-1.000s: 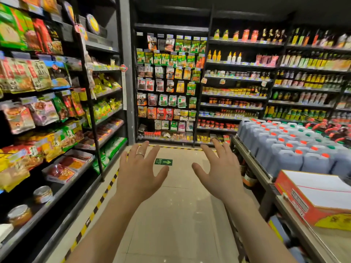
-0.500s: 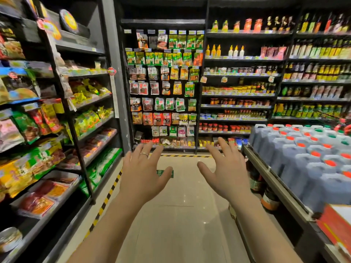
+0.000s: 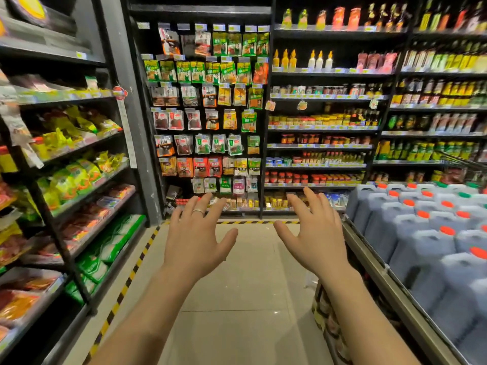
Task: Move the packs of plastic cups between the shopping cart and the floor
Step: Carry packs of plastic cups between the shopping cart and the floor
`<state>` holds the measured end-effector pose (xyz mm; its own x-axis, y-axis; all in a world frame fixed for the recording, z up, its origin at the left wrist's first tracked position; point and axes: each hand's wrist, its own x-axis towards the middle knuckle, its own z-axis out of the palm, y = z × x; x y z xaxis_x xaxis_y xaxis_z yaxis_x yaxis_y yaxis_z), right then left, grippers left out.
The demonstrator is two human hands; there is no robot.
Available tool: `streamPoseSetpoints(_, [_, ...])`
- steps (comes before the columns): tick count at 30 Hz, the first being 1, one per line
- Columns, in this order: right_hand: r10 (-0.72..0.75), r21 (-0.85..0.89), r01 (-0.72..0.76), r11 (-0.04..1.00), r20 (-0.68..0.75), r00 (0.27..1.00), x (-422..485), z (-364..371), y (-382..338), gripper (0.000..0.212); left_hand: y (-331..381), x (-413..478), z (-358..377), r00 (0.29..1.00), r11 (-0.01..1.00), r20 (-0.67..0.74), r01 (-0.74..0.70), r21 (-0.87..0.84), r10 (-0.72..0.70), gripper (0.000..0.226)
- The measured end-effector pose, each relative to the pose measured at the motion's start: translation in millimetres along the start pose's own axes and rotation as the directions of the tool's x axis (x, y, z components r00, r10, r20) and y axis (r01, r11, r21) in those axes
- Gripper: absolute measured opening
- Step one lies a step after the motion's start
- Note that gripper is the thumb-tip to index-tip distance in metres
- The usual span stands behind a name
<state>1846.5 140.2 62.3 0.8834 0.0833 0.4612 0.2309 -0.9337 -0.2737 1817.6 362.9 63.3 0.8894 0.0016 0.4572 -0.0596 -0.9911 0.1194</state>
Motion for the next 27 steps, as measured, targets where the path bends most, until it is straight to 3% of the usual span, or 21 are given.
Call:
streamPoseSetpoints(10, [0.08,-0.027,-0.082,0.996,-0.049,0.996,132,79,33,0.069,-29,156,103,0.997,0.992,0.01,-0.07,-0.107,0.071,0.065])
streamPoseSetpoints(20, [0.231,-0.108,-0.241,0.964,-0.101,0.968,309,169,53,0.072,-64,370,196,0.969,0.953,0.035,-0.235,-0.189,0.245,0.074])
streamPoseSetpoints(27, [0.307,-0.125,-0.324,0.938,-0.135,0.942,384,218,70,0.077,-76,468,256,0.959,0.925,0.058,-0.251,-0.285,0.278,0.073])
